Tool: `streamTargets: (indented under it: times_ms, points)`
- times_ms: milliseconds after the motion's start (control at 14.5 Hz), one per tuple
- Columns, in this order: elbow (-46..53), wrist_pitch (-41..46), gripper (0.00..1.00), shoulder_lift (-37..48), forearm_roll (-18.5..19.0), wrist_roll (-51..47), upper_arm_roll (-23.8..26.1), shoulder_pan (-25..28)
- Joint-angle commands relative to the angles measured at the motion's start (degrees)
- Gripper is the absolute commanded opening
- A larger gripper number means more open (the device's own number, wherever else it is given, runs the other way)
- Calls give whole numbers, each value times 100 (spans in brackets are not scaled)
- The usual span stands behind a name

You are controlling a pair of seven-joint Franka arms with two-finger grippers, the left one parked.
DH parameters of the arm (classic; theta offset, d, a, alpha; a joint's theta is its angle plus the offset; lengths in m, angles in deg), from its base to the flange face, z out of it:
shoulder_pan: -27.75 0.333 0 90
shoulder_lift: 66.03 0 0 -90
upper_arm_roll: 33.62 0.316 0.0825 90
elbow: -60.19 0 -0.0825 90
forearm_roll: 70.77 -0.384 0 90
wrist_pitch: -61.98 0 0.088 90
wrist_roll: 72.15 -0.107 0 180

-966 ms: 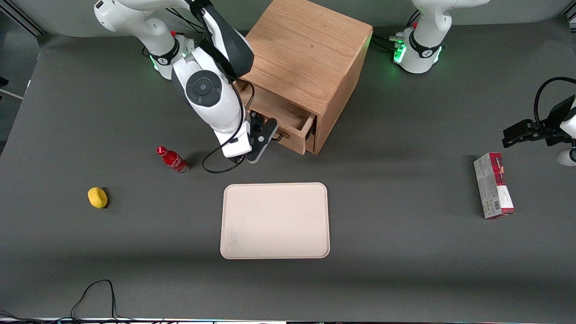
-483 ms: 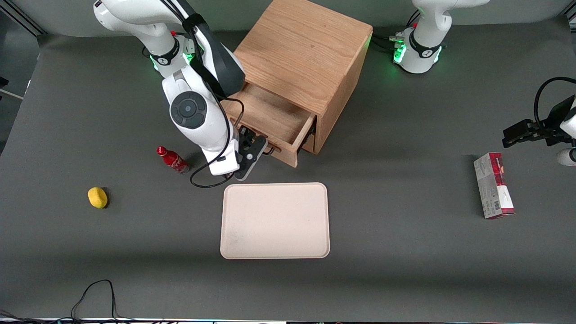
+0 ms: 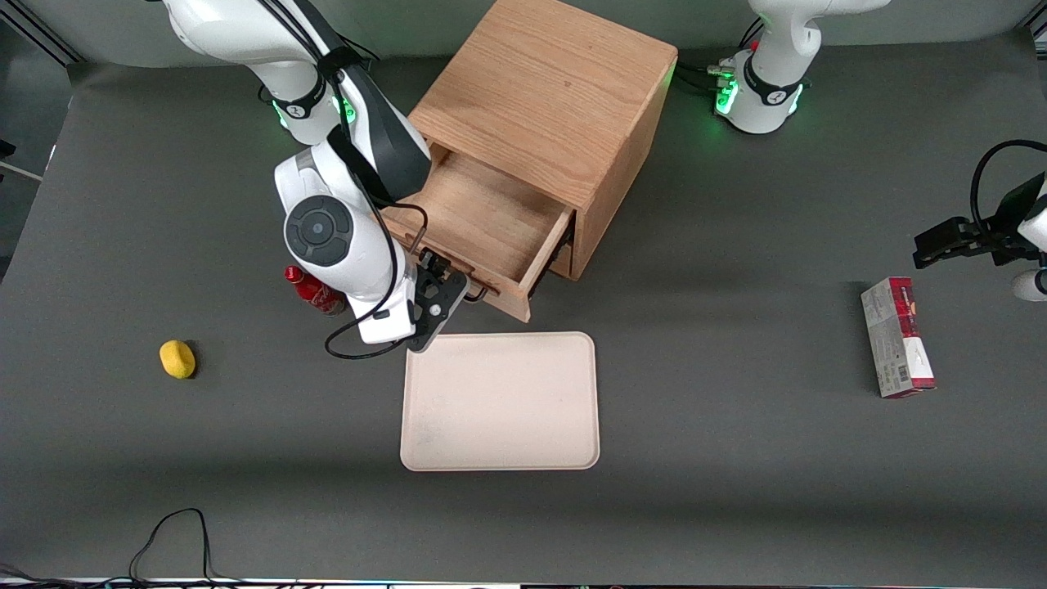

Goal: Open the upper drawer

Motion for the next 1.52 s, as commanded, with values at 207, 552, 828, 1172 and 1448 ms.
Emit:
streamTargets:
  times_ms: [207, 552, 828, 1172, 1448]
  points:
    - [352, 183, 100, -237, 63, 310, 7, -178]
    - [449, 192, 100, -307, 54, 320, 7, -372]
    - [598, 192, 100, -404, 63, 311, 7, -486]
    - [730, 192, 100, -518, 72, 320, 7, -583]
    - [801, 192, 100, -562, 72, 311, 7, -671]
